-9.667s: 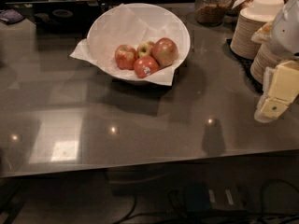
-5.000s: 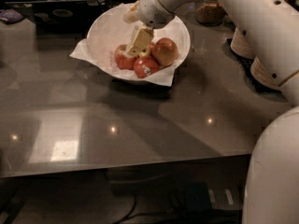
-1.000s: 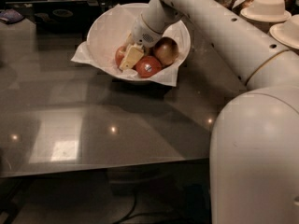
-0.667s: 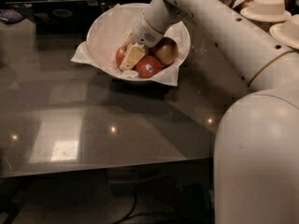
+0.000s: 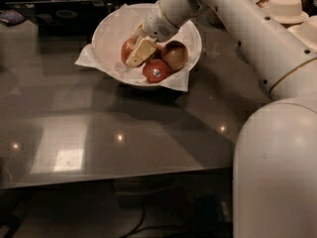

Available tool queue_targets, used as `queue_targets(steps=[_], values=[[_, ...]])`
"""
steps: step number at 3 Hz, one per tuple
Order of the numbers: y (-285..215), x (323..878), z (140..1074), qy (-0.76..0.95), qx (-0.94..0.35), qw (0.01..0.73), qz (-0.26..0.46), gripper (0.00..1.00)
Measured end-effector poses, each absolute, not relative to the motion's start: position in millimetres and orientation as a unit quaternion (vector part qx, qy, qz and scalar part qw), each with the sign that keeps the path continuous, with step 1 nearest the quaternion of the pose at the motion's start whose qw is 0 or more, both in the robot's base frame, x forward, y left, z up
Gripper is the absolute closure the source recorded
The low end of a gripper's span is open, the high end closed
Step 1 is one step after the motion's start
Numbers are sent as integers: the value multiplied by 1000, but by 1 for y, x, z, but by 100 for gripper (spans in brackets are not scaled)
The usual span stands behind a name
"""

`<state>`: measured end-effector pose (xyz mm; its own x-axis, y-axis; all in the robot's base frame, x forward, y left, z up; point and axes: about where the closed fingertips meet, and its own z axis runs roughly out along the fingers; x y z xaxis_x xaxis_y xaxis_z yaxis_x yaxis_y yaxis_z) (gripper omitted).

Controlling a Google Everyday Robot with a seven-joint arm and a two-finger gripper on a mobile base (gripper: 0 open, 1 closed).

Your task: Pick apple from white bowl

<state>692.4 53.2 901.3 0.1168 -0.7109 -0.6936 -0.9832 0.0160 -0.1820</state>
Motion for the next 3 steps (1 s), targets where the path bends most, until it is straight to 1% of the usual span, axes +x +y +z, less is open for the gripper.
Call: queue_targets(steps=[1,2,3], values=[[43,691,924,617,-659,357,243,100],[16,685,951,600,-644,383,280,100],[-18,664,978,595,-639,394,287,100]])
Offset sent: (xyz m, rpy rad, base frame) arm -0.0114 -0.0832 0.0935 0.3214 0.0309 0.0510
